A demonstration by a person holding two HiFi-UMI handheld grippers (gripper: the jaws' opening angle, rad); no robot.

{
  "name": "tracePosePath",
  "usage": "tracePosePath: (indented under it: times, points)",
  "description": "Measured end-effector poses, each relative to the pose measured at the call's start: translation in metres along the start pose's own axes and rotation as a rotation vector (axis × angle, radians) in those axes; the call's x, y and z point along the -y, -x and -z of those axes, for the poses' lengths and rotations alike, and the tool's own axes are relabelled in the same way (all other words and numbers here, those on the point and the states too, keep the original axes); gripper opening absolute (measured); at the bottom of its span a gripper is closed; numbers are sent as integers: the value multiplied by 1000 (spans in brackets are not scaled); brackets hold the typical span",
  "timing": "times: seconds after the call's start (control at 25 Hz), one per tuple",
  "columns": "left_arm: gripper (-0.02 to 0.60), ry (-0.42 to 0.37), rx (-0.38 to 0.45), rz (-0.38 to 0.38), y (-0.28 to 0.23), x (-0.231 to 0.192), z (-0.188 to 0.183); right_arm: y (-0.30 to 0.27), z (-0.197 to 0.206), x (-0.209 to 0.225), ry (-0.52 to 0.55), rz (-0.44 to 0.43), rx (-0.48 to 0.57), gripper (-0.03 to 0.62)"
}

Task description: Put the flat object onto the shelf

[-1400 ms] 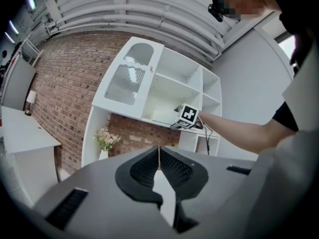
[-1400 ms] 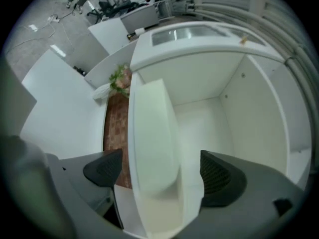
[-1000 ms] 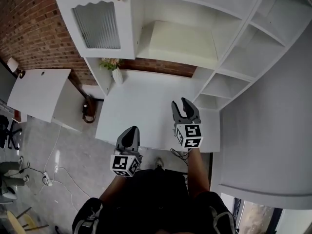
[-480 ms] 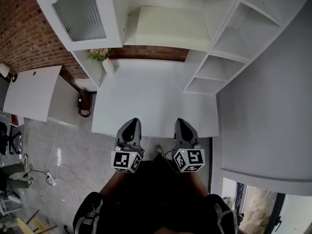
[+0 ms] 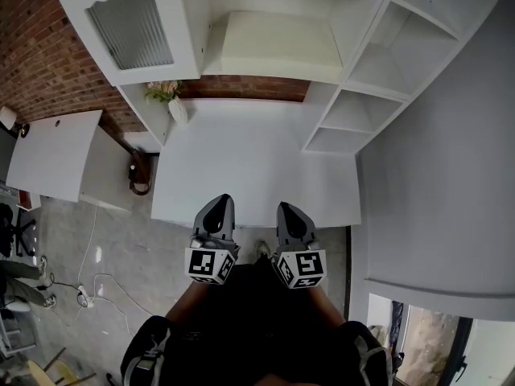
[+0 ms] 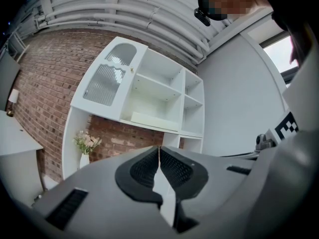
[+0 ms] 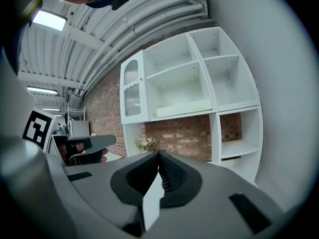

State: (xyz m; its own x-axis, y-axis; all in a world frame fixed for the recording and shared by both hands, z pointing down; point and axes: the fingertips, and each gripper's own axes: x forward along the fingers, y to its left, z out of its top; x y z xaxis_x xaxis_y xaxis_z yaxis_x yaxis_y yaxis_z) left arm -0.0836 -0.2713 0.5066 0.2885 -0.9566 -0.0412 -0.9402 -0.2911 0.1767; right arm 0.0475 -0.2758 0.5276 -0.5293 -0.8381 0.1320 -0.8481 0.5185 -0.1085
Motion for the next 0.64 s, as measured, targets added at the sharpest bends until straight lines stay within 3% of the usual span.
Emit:
tracePosePath:
  times: [0.64]
  points:
    - [18, 34, -10, -1, 1, -2, 3, 4, -3, 4, 13, 26, 19, 26]
